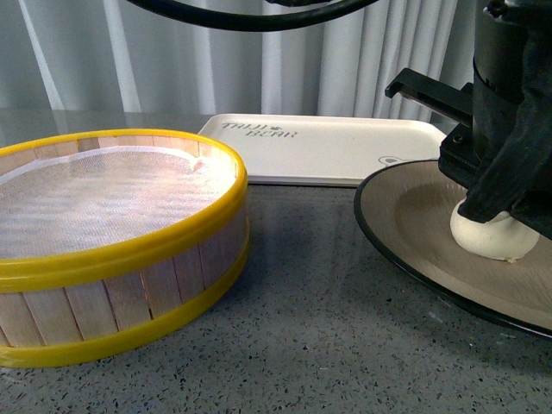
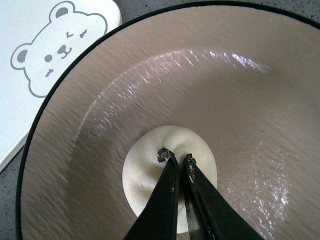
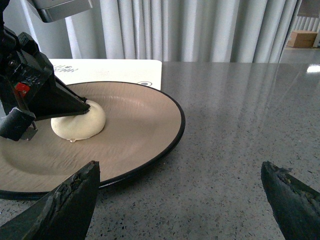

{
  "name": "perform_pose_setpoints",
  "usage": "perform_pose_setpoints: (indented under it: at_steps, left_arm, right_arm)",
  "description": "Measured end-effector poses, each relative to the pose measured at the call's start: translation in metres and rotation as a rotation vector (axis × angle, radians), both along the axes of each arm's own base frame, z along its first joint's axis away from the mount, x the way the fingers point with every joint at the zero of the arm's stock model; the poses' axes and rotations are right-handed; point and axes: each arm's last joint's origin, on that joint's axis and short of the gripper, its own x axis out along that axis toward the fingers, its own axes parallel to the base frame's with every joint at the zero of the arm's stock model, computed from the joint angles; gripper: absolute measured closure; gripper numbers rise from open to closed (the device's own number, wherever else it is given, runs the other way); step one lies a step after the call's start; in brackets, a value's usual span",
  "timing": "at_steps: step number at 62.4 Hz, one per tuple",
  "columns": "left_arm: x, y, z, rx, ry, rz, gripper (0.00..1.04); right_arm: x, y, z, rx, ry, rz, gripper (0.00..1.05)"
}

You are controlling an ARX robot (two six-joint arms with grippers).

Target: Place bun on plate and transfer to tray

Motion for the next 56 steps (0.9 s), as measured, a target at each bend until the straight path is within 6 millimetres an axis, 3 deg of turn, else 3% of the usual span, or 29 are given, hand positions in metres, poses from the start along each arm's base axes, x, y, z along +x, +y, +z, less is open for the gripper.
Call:
perform_pose_setpoints:
  at_steps: [35,36,45,51,56]
  left_arm:
    - [0.004,0.005,0.038,-0.149,0.021,0.037,0.09]
    - [0.004,0.007,0.042,-0.158,0.008,0.041,0.05]
    - [-0.005,0.036,0.069,-0.213,-0.102,0.106,0.07]
    - [-0.016,0.072,0.089,-0.263,-0.174,0.16,0.07]
    - [-0.031,0.116,0.102,-0.294,-0.234,0.231,0.07]
  right_arm:
    - [0.0,0.0,0.0,0.0,0.0,0.0,0.09]
    - [0.0,0.0,0.0,0.0,0.0,0.0,0.09]
    - [0.0,0.0,0.0,0.0,0.0,0.0,0.09]
    - [0.0,0.0,0.0,0.0,0.0,0.0,0.09]
    - [0.0,0.0,0.0,0.0,0.0,0.0,0.09]
